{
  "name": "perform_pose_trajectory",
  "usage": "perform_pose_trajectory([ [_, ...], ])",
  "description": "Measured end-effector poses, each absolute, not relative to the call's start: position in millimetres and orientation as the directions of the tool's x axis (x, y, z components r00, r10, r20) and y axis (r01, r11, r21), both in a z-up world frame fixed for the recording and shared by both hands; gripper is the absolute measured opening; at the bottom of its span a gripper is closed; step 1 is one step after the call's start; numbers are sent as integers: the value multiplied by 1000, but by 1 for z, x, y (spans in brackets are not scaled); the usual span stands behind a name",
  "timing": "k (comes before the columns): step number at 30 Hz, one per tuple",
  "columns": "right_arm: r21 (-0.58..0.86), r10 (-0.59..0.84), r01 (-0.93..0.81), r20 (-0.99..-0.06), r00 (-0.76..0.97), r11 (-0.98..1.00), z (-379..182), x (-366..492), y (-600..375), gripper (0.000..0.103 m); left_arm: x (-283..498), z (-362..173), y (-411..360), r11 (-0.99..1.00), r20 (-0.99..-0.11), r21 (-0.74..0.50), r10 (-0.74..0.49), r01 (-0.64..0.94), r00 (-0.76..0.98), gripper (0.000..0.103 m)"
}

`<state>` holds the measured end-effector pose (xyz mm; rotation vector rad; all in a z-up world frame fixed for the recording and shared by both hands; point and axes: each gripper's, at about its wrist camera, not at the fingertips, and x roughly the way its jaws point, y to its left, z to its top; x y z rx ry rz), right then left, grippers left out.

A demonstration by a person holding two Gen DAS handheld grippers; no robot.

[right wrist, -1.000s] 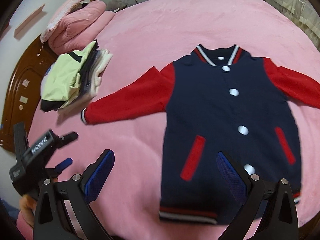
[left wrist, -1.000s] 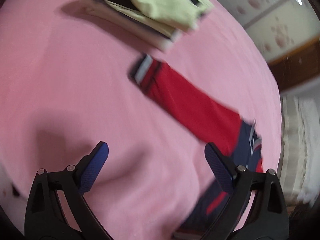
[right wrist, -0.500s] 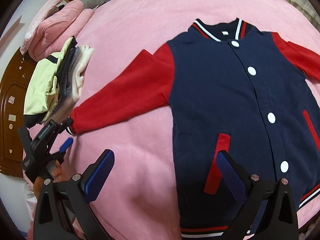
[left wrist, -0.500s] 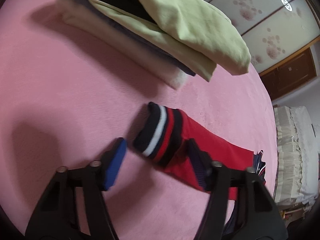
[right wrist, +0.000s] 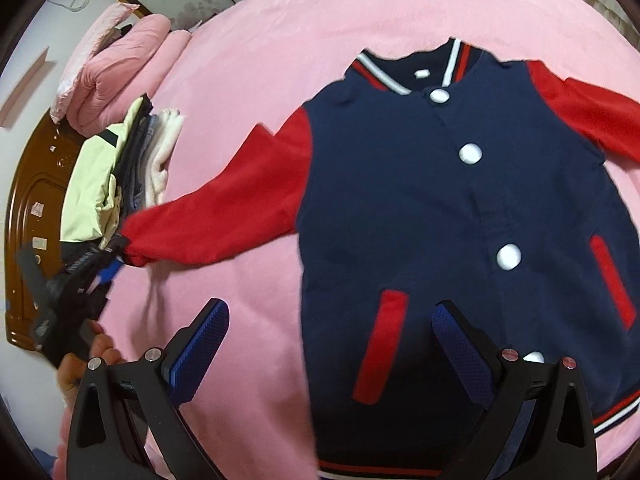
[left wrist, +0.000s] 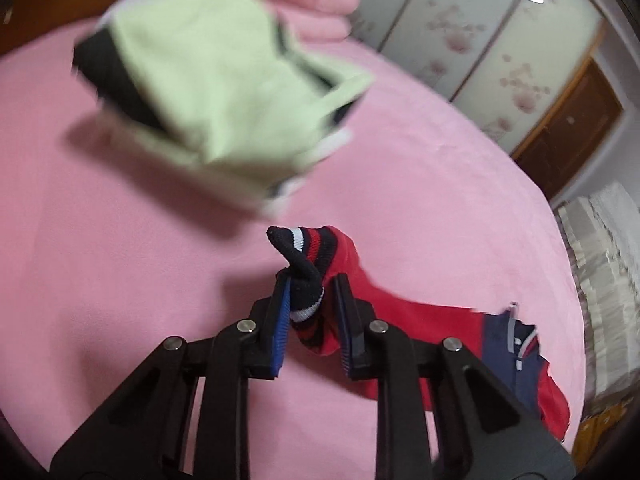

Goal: Fold large clothes
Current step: 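Fold the red sleeve across the jacket body with the left gripper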

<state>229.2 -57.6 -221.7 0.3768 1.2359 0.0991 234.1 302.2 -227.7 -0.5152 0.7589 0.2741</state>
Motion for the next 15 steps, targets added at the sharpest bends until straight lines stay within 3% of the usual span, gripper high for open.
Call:
perform_pose_trajectory([
  [8,393,313,114,-850,424,913,-205,241,-132,103,256,-171,151,952,-649,-244,-19,-184,761,18],
  [15,376,255,169,-835,487,911,-200,248,-212,103,282,-189,8,979,-737,-201,-149,-3,659,21],
])
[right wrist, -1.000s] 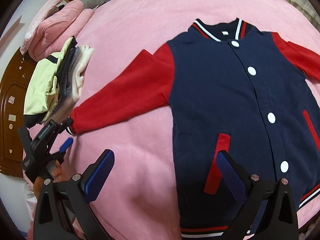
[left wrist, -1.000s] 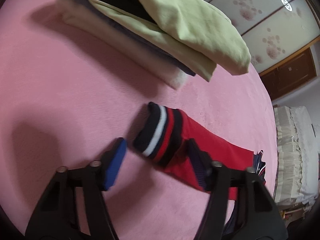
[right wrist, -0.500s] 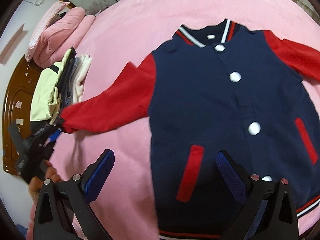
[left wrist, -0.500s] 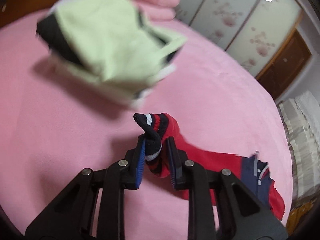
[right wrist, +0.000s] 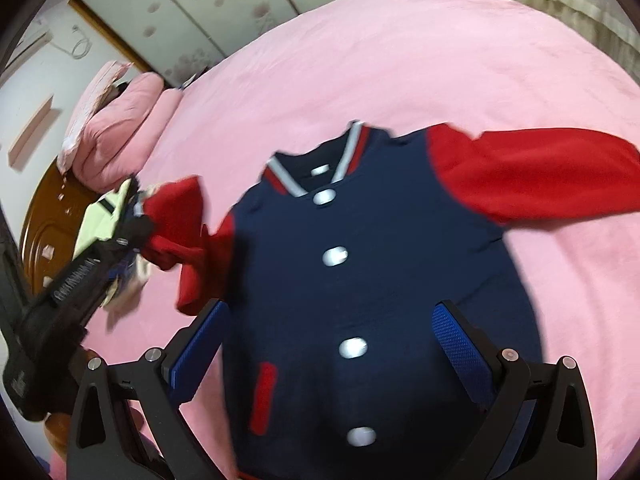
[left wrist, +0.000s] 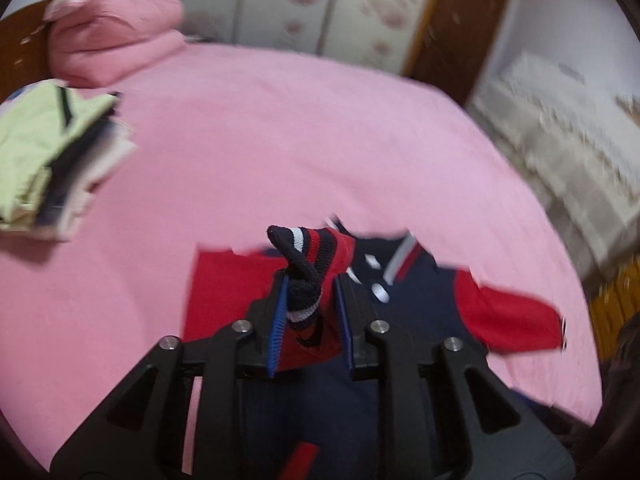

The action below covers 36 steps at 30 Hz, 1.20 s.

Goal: Fold large clothes
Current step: 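Fold the red sleeve across the jacket body with the left gripper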

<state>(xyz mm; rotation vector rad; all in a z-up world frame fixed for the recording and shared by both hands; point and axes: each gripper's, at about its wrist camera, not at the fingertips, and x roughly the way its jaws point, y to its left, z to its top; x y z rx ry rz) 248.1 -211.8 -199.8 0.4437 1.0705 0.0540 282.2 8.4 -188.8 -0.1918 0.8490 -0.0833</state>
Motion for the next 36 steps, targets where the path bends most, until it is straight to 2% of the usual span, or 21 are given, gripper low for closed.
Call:
perform_pose_trajectory([
  [2,373,246,184,-838,488,909,-201,249,-230,103,289,-203,-16,968,-780,-247,-221,36,586,28],
  [3,372,242,195,-842,482,908,-205,251,-239,103,291,-209,-22,959,-789,-277,-258,53,557,35],
  [4,374,242,204,-845,477,905,-207,248,-250,103,292,-213,-28,953,-797,-298,-283,59,533,48],
  [6,387,252,224,-850,462,894,-215,249,-263,103,289,-215,-34,953,-801,-298,-276,45,532,68],
  [7,400,263,231,-849,458,887,-219,251,-268,103,287,-213,-35,956,-795,-289,-264,41,546,70],
  [12,500,361,240,-817,450,832,-248,267,-278,101,290,-219,-6,975,-832,-220,-178,-16,526,72],
  [14,557,419,222,-784,457,800,-259,277,-273,86,297,-232,10,978,-855,-200,-142,-63,499,72],
  [16,622,482,236,-750,452,747,-273,292,-267,76,296,-237,34,975,-866,-193,-116,-112,486,72],
  [19,691,533,299,-708,464,658,-294,310,-260,66,299,-245,60,963,-870,-205,-96,-178,484,72],
  [20,704,537,324,-700,472,632,-302,316,-260,56,302,-246,65,960,-871,-203,-87,-193,484,72],
  [21,708,536,346,-698,475,616,-308,321,-259,51,302,-246,71,957,-871,-202,-78,-209,484,72],
  [23,714,532,397,-698,480,577,-319,332,-258,33,302,-246,80,950,-873,-203,-67,-236,483,72],
  [24,715,530,416,-697,483,561,-324,336,-258,27,301,-248,83,948,-875,-205,-65,-244,480,72],
  [25,721,533,421,-692,488,550,-326,338,-257,16,301,-247,84,946,-877,-206,-65,-251,476,72],
  [26,727,532,415,-684,499,547,-325,340,-258,13,301,-248,85,943,-881,-215,-75,-255,467,72],
  [30,704,468,353,-688,555,616,-295,339,-261,12,303,-250,80,942,-883,-259,-141,-214,448,72],
  [36,606,377,318,-743,553,729,-264,332,-279,13,315,-258,55,956,-893,-253,-172,-148,415,68],
])
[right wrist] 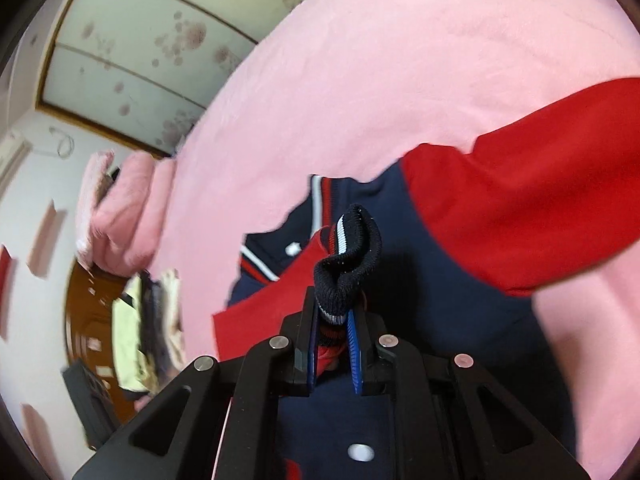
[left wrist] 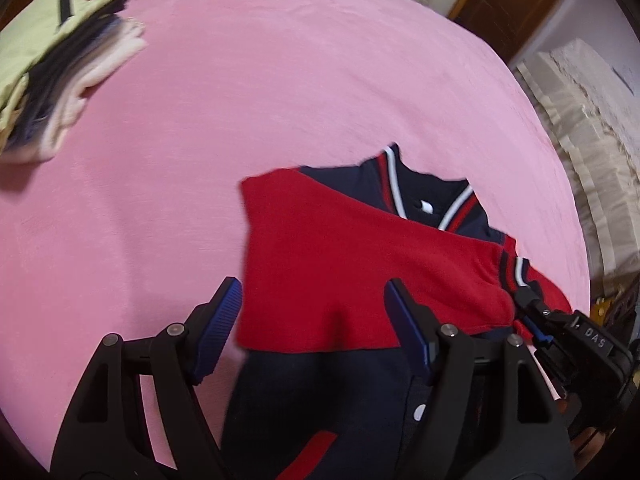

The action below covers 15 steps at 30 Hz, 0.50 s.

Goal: Fold large clothes
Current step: 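Fold the red sleeve across the jacket body with the left gripper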

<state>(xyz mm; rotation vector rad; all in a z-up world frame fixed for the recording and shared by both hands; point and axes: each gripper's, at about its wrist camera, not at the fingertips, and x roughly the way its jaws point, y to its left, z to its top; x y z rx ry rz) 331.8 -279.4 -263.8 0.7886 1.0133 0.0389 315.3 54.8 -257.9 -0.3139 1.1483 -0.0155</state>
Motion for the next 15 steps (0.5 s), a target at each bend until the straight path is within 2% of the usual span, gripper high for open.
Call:
perform_pose_trajectory([
  [1,588,380,327,-766,518,740,-270,334,-283,16,318,-261,50,959,-900,-247,-173,-140,400,64],
  [3,506,354,370,-842,407,779,-282,341,-285,38,325,-268,40,966,-918,-222,-161,-134,362,59],
  [4,476,329,390,-861,387,788,-283,342,-288,53,329,-271,36,970,-927,-201,-144,-134,347,56],
  [5,459,297,404,-866,402,791,-280,341,-290,54,330,-271,33,972,-929,-191,-135,-134,345,55],
  [8,436,233,361,-842,486,824,-256,340,-287,54,335,-268,25,979,-925,-176,-128,-104,359,54],
  [11,454,296,194,-795,530,870,-240,352,-263,53,342,-269,19,977,-920,-195,-152,-83,361,53],
  [12,496,374,118,-772,515,861,-242,361,-250,49,345,-272,18,976,-924,-203,-163,-83,345,53],
  [14,571,487,43,-735,471,820,-253,372,-232,19,354,-284,17,975,-943,-201,-165,-98,290,50],
  [15,597,527,26,-727,441,802,-262,379,-223,15,358,-293,18,974,-951,-197,-162,-112,265,41],
])
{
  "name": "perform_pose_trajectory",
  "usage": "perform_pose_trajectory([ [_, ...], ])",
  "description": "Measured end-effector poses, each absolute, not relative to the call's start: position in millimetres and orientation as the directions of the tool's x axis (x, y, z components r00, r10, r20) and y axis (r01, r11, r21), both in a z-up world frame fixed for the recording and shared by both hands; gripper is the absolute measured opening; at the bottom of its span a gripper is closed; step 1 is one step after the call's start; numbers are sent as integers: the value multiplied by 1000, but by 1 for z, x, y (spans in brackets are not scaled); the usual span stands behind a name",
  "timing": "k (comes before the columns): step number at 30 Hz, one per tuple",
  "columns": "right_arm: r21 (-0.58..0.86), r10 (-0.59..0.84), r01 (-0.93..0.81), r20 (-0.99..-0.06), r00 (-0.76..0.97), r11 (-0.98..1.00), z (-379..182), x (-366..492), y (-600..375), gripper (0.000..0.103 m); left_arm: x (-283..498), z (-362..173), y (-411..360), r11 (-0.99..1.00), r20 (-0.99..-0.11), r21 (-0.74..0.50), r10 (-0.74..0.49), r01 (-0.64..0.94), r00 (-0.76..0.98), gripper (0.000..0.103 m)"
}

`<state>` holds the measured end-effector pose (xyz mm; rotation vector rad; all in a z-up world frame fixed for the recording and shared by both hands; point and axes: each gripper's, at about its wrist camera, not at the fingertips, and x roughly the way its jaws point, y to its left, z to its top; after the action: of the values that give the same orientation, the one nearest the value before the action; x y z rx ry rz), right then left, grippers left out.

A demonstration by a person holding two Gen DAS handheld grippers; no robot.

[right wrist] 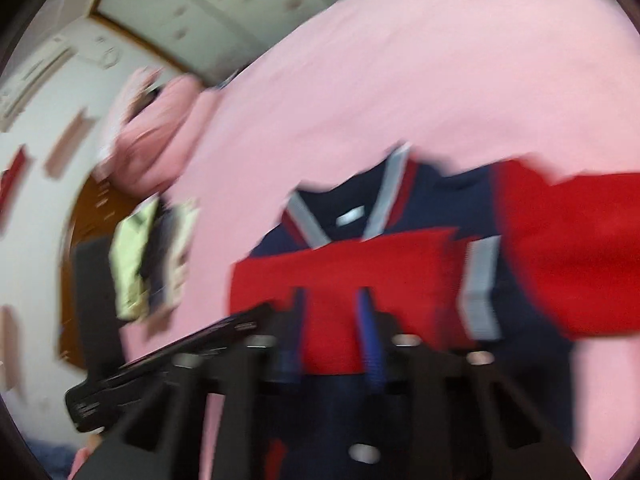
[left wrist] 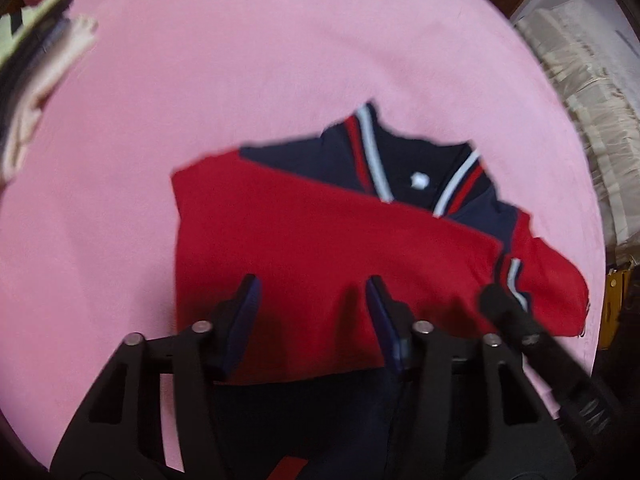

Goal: Fold large clothes
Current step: 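Fold the red sleeve across the jacket body with the left gripper, then open the left gripper and release the folded sleeve on the jacket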

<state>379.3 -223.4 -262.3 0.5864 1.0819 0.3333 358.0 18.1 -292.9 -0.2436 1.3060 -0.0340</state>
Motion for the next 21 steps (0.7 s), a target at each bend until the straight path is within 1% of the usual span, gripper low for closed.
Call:
perform_pose_trajectory([
  [1,595,535,29,-742,404,803,-274,385,-215,11,362,-301,21,974,-957,-183,-147,-130,249,34],
  [2,577,521,35,-761,386,816,-282,390,-211,10,363,-306,25,974,-959,-178,-139,-140,247,32],
  [3,536,485,46,-793,368,843,-290,397,-210,9,366,-309,30,973,-957,-179,-138,-147,254,27],
  [4,494,443,59,-821,360,867,-296,400,-211,6,367,-310,33,972,-956,-182,-139,-149,259,23],
  [6,423,350,117,-852,388,899,-300,404,-228,2,369,-311,42,967,-950,-204,-158,-151,270,18],
  [7,380,290,159,-866,408,911,-304,407,-237,0,369,-310,46,964,-945,-221,-173,-151,278,17],
  [9,408,301,183,-852,429,894,-304,405,-256,0,367,-308,51,956,-936,-248,-194,-159,295,17],
  [12,349,217,227,-863,457,909,-293,408,-265,0,363,-299,51,958,-936,-232,-174,-166,306,17],
  [14,406,258,201,-820,512,892,-278,397,-271,0,357,-290,47,956,-931,-239,-177,-168,319,17],
  [15,465,316,166,-782,538,870,-272,395,-267,0,354,-286,45,950,-925,-262,-197,-168,325,17],
  [17,540,410,111,-742,530,834,-270,388,-260,0,348,-284,39,935,-913,-314,-249,-163,324,17],
  [19,575,487,74,-749,449,815,-283,390,-239,0,345,-287,32,930,-915,-328,-270,-165,301,17],
  [21,545,483,60,-784,390,836,-296,390,-225,0,342,-295,29,935,-930,-303,-248,-183,270,17],
])
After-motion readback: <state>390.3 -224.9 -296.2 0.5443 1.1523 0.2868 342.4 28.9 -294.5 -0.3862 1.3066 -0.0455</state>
